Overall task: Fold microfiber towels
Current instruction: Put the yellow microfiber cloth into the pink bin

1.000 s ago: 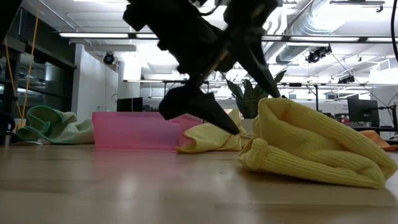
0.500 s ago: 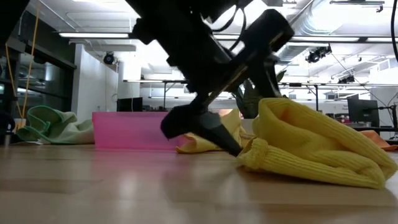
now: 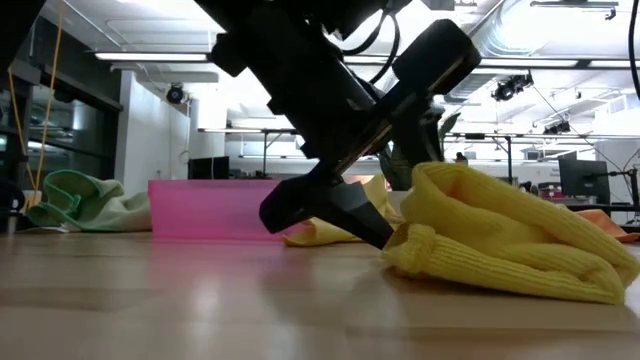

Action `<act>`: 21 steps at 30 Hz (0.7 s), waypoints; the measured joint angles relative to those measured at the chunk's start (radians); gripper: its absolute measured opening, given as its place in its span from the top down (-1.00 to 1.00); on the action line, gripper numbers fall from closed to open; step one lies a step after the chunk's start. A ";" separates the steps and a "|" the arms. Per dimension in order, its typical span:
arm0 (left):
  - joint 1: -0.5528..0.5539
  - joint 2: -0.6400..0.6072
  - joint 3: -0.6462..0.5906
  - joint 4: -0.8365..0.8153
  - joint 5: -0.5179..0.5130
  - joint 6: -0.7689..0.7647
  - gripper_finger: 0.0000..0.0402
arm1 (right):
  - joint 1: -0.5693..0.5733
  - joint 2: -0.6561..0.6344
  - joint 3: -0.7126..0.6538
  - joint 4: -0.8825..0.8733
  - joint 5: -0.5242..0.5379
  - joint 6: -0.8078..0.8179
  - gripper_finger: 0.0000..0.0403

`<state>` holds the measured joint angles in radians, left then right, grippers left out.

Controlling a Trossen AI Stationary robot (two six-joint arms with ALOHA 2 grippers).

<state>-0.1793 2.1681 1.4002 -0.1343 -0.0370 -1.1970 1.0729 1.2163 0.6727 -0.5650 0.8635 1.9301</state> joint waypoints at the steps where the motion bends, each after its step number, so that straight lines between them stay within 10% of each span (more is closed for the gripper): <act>1: -0.004 0.000 0.000 -0.010 -0.007 0.005 0.06 | 0.000 0.000 0.000 0.000 0.000 0.000 1.00; 9: -0.018 0.005 -0.003 0.000 -0.019 0.053 0.91 | 0.000 0.000 0.000 -0.004 0.000 0.000 1.00; 21: -0.013 -0.076 -0.012 0.017 -0.043 0.167 0.99 | 0.000 0.000 0.000 -0.007 0.001 0.000 1.00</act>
<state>-0.1922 2.0926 1.3880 -0.1172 -0.0802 -1.0302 1.0729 1.2163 0.6727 -0.5720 0.8642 1.9301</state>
